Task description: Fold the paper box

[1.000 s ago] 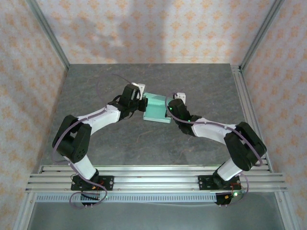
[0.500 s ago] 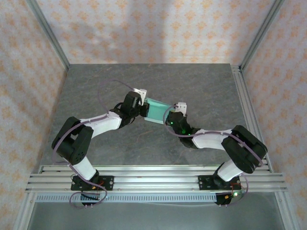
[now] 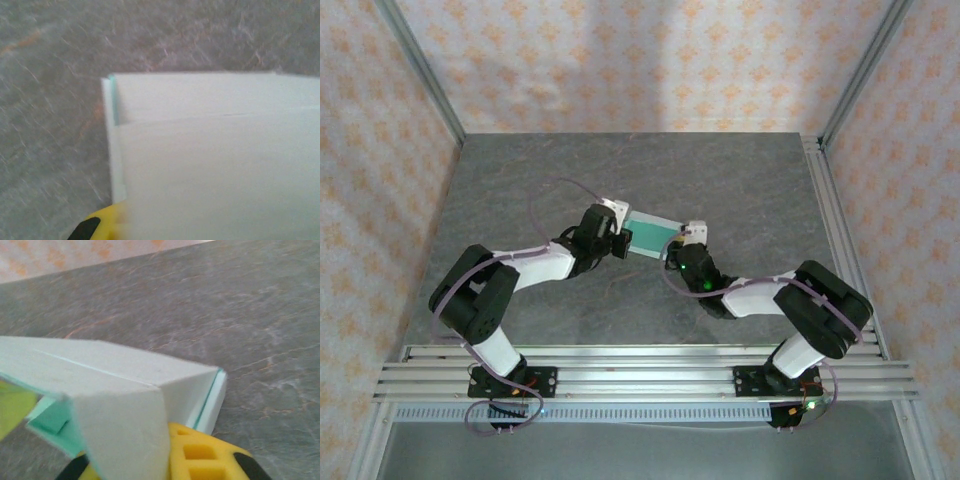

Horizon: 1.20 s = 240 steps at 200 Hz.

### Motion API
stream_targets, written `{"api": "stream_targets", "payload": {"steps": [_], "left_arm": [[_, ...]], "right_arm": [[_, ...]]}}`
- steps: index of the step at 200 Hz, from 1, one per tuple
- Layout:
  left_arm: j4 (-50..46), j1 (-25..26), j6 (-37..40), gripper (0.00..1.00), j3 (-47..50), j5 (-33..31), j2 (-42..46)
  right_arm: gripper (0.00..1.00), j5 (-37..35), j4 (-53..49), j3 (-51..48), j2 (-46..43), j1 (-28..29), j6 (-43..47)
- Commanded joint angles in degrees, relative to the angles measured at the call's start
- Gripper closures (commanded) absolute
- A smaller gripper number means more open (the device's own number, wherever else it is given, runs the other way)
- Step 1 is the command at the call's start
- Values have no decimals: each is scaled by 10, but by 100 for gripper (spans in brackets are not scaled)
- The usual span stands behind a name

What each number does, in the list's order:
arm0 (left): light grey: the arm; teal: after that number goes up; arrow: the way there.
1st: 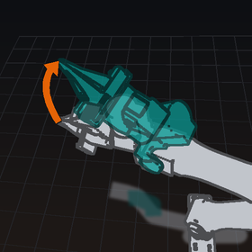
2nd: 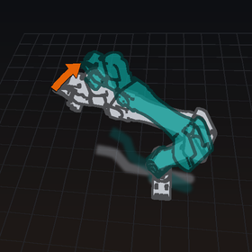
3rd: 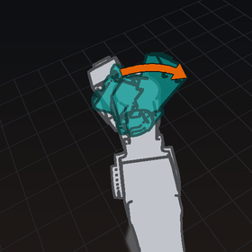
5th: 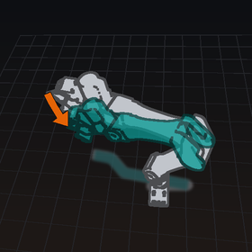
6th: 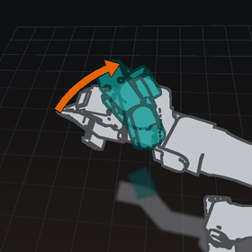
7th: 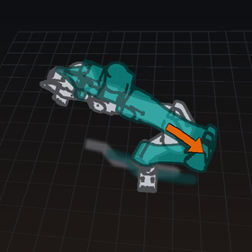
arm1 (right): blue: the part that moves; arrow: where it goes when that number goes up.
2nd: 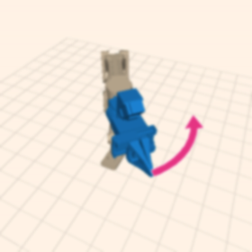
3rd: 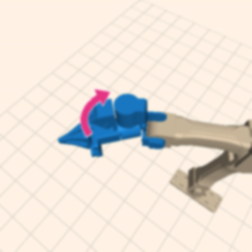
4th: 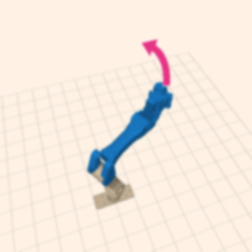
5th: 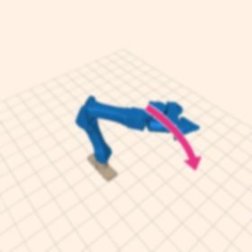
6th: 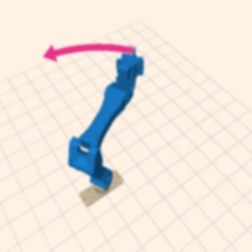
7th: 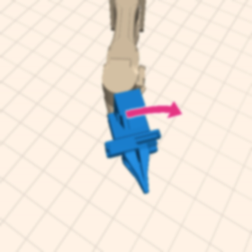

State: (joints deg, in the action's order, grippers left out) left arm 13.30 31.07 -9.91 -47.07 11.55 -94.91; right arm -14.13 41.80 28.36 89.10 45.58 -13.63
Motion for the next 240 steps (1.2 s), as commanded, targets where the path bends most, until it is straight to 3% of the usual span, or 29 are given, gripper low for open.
{"api": "stream_targets", "payload": {"steps": [1, 26, 42, 80, 114, 160, 199, 218, 240], "left_arm": [[-14, 11, 21, 96, 7, 5, 2], [-23, 11, 30, 96, 1, -2, 7], [-31, 11, 34, 97, -3, -3, 8], [-31, 11, 29, 97, -1, -3, 11], [-19, 11, 21, 92, 7, 1, 21], [-27, 12, 16, 72, 26, 12, 61], [-15, 6, 6, 58, 70, 17, 123], [-4, -13, -17, 43, 97, 22, 168], [-14, -55, -67, 11, 94, 47, 218]], "right_arm": [[75, 66, 30, -5, -19, 12, 28], [48, 101, 21, -20, -55, 12, 41], [37, 106, 11, -36, -90, 12, 35], [26, 74, -85, -57, -206, 12, 50], [24, 66, -158, -47, -283, 0, 45], [25, 84, -225, 26, -272, -53, -54], [25, 92, -323, 135, -198, -77, -64], [25, 107, -368, 180, -154, -91, -74], [24, 123, -410, 224, -107, -97, -71]]}}
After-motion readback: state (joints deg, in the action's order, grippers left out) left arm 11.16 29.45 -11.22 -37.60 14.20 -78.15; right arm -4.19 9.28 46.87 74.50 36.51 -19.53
